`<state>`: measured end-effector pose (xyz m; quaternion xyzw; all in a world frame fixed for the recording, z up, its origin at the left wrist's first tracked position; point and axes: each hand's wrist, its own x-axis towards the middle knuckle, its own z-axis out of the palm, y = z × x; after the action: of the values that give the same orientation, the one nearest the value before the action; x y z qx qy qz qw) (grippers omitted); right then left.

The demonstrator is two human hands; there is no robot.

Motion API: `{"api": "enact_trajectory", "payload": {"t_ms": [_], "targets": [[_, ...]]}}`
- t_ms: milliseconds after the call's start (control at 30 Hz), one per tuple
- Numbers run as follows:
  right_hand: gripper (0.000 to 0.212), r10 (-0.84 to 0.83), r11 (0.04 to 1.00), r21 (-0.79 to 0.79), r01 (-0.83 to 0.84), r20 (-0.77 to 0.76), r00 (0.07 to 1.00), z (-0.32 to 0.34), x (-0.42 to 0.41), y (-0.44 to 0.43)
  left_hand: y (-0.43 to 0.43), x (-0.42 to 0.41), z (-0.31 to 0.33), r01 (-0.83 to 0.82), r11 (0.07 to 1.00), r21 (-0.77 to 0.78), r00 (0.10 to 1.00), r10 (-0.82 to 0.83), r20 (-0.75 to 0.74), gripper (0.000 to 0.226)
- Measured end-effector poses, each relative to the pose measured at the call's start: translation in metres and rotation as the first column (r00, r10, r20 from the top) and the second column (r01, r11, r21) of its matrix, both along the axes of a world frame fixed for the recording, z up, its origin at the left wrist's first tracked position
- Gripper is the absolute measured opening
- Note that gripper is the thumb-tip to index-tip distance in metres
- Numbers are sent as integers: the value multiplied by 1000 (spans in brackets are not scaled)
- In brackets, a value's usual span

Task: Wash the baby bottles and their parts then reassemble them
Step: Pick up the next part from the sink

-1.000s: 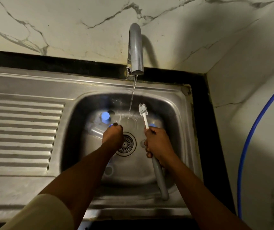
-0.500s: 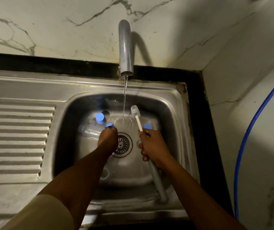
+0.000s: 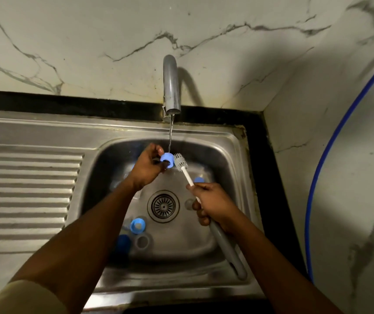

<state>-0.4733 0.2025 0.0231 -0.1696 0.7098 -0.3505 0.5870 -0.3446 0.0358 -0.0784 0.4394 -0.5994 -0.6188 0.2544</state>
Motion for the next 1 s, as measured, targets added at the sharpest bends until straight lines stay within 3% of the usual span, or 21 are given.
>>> {"api": "enact_trajectory", "payload": {"t_ms": [100,167,233,333,433,500,533,633,700,733,800,867,933,1000], "targets": [[16,-46,999,-12,48,149,988,11,-1,-1,-2,0,14,-5,992,127,995,17,-95,30],[24,-96,995,1,101,301,949,19,-5,-4,0,-3,20,-23,933,358,967,111,-228,19],[28,-117,993,35,115,514,850,26,-6,-6,4,-7,24,-10,847,532,921,215,-326,23],[33,-145,985,34,170,701,698,28,-2,-6,5,-15,28,18,781,624,859,308,-410,31],[42,-155,960,-14,281,805,572,24,5,-6,4,-26,42,143,741,656,813,291,-505,44],[43,-128,957,-41,287,828,546,24,8,-6,2,-32,51,191,712,676,783,304,-542,51],[42,-111,964,-55,262,809,577,26,7,-7,2,-34,57,204,701,684,766,321,-557,51],[33,-31,992,-86,96,568,823,36,-2,-8,-7,-34,67,168,731,661,784,308,-540,39],[28,50,998,-49,-39,250,967,42,-14,-7,-12,-32,69,112,794,598,863,221,-454,31],[26,98,995,-23,-97,68,993,44,-19,-7,-14,-32,69,82,834,545,905,167,-391,27],[23,196,980,15,-198,-228,954,49,-27,-8,-13,-34,71,-3,908,420,965,112,-236,18],[24,271,957,27,-290,-446,853,53,-27,-14,-11,-38,73,-80,942,326,981,132,-140,11],[25,334,919,82,-385,-681,652,56,-21,-23,-12,-40,72,-131,950,282,982,163,-92,21],[27,339,901,143,-410,-822,458,56,-10,-25,-13,-40,74,-189,925,329,972,224,-72,36]]}}
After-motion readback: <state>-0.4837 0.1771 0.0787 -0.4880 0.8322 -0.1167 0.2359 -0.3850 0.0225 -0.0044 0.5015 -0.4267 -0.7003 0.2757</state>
